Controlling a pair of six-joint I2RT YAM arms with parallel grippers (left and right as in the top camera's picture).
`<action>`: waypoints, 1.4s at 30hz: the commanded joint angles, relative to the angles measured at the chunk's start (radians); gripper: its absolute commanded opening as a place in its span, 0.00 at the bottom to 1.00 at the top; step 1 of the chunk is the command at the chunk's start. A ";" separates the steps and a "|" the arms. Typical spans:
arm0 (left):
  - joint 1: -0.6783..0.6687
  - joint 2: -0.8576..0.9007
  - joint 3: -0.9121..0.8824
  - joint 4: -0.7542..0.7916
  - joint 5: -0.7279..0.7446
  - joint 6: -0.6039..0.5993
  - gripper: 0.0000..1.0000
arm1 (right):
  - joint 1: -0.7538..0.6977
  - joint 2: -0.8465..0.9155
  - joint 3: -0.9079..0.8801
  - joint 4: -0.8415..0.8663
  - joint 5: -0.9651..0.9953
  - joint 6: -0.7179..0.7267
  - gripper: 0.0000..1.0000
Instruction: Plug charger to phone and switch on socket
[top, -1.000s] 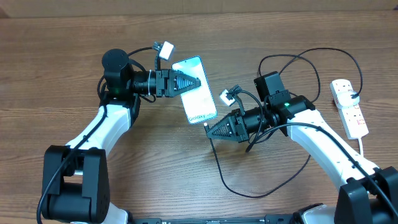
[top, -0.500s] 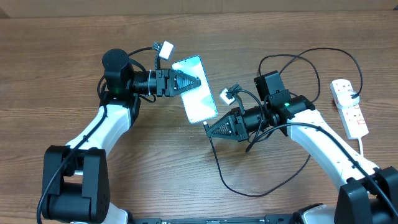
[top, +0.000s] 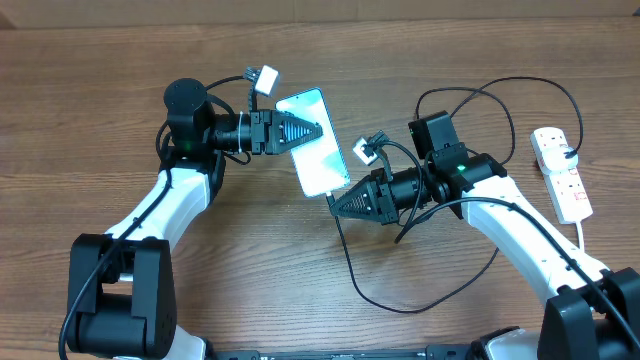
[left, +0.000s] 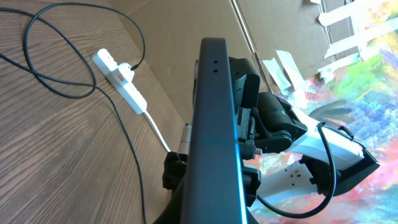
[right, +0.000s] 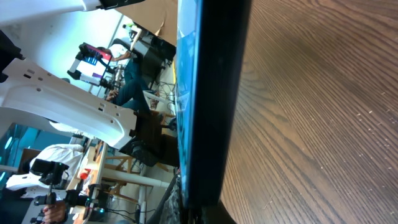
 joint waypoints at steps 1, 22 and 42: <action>-0.002 0.001 -0.001 0.003 0.002 0.012 0.04 | 0.004 -0.008 0.002 0.008 -0.020 0.002 0.04; -0.003 0.001 -0.001 0.001 0.082 0.029 0.04 | -0.017 -0.008 0.002 0.140 -0.016 0.108 0.04; -0.005 0.001 -0.001 0.002 0.114 0.062 0.04 | -0.049 -0.008 0.002 0.160 -0.016 0.128 0.04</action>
